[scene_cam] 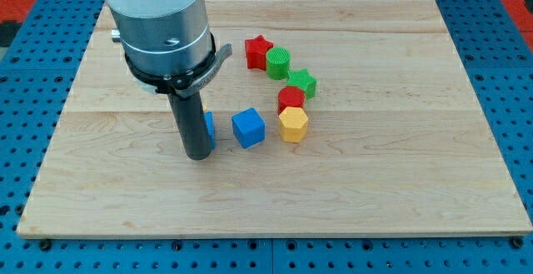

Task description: Place the red star to the top of the heart

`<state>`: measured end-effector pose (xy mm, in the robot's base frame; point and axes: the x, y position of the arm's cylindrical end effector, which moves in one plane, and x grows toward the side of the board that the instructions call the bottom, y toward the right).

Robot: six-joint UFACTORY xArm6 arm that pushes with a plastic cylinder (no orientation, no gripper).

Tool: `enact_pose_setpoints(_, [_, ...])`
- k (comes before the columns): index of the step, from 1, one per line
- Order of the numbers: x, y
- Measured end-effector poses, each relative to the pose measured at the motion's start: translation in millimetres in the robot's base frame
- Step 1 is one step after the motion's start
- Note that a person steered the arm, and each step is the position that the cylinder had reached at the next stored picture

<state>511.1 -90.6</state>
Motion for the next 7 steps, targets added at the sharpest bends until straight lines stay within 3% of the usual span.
enact_pose_setpoints(2, [-12.9,4.1])
enact_pose_setpoints(3, [18.7,26.7])
enact_pose_setpoints(4, [23.0,108.7])
enact_pose_setpoints(5, [1.3,151.7])
enact_pose_setpoints(7, [-31.7,145.0])
